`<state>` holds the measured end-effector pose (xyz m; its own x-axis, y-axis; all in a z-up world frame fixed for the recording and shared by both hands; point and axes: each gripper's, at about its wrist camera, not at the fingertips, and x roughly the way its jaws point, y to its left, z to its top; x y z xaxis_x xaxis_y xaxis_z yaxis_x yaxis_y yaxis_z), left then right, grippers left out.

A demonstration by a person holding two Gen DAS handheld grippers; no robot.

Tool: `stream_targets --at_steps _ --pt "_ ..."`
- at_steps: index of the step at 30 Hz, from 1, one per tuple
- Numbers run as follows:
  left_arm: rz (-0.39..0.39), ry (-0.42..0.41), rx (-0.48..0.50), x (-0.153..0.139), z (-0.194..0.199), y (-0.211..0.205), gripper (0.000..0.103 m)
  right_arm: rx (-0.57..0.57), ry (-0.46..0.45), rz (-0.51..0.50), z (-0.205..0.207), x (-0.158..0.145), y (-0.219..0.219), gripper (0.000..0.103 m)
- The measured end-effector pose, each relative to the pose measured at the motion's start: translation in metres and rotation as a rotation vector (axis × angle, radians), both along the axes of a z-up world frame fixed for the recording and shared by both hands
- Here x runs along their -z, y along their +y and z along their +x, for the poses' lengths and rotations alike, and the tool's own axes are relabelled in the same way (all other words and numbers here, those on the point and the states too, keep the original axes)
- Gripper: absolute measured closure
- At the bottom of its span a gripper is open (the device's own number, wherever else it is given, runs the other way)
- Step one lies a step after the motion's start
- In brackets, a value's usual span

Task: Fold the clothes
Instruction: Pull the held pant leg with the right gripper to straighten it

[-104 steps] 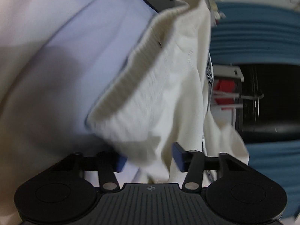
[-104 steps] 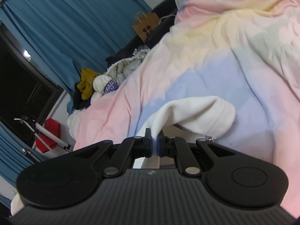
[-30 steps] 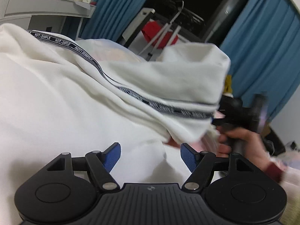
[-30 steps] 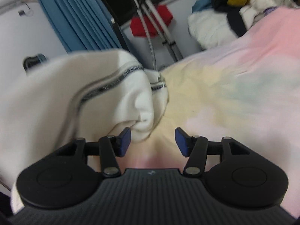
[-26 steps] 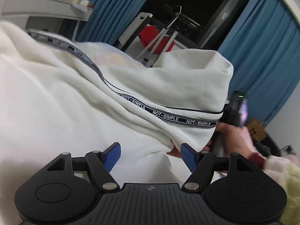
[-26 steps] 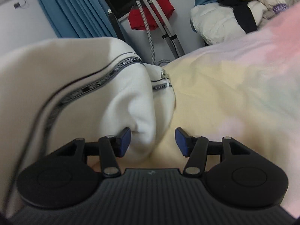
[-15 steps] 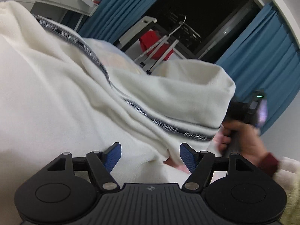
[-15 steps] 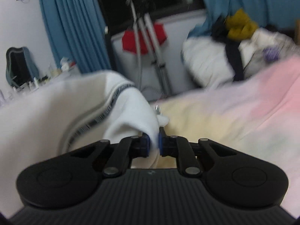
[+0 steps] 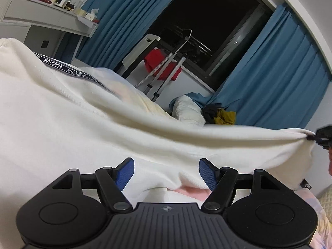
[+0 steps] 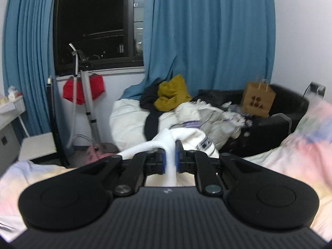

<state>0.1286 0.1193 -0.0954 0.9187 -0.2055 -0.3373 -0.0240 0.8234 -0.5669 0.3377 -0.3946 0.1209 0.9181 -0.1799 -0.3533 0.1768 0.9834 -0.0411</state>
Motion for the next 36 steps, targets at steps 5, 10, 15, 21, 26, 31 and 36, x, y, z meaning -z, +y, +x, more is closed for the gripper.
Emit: stream_targets --at_steps 5,10,15,21,26,31,36 --pt "0.008 0.022 0.006 0.005 0.005 -0.004 0.032 0.003 0.056 -0.052 -0.005 0.061 -0.035 0.091" --pt "0.027 0.042 0.005 0.01 0.01 -0.006 0.032 0.064 0.158 0.032 -0.02 0.148 -0.059 0.091" --pt "0.016 0.036 -0.005 0.012 0.01 -0.005 0.032 0.028 0.024 0.133 -0.07 0.145 -0.05 0.091" --pt "0.024 0.055 -0.011 0.013 0.019 -0.011 0.032 -0.012 -0.051 -0.006 -0.088 0.113 -0.04 0.091" --pt "0.045 0.046 -0.016 0.011 0.019 -0.015 0.032 0.056 0.098 0.085 -0.061 0.133 -0.059 0.091" --pt "0.026 0.047 -0.023 0.014 0.019 -0.013 0.032 0.008 -0.014 0.1 -0.059 0.103 -0.043 0.091" --pt "0.017 0.034 -0.026 0.013 0.018 -0.01 0.032 0.025 0.005 0.127 0.006 0.052 -0.034 0.091"
